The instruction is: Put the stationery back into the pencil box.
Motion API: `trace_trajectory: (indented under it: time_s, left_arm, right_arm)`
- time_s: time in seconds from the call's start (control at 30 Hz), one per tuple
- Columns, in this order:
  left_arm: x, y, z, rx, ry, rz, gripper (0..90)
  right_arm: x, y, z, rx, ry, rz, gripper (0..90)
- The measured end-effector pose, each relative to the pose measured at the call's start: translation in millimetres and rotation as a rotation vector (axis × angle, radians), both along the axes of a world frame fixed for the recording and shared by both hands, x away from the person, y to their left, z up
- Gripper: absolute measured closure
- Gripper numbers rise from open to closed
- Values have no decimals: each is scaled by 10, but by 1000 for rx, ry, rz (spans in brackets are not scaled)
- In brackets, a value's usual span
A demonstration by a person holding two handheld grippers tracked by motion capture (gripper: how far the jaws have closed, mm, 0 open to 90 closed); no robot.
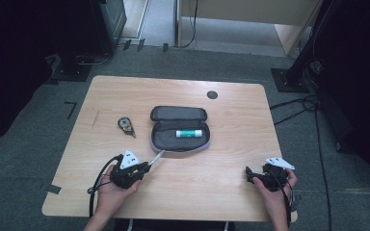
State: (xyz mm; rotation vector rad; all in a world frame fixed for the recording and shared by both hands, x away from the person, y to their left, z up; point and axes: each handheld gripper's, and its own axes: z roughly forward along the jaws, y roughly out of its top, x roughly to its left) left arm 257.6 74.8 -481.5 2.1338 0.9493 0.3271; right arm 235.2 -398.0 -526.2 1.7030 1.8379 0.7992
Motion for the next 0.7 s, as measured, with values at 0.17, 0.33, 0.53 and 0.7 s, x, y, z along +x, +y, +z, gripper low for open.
trace_trajectory:
  time_s: [0.17, 0.33, 0.53, 0.7]
  left_arm:
    - [92, -17, 68, -22, -11, -11, 812]
    - [208, -63, 130, -38, -19, -19, 812]
    - [361, -129, 197, -61, -22, -27, 812]
    - [490, -181, 255, -59, -23, -44, 812]
  right_arm:
    - [0, 0, 0, 0, 0, 0, 18]
    - [0, 0, 0, 0, 0, 0, 18]
    - [0, 0, 0, 0, 0, 0, 18]
    - [0, 0, 0, 0, 0, 0, 18]
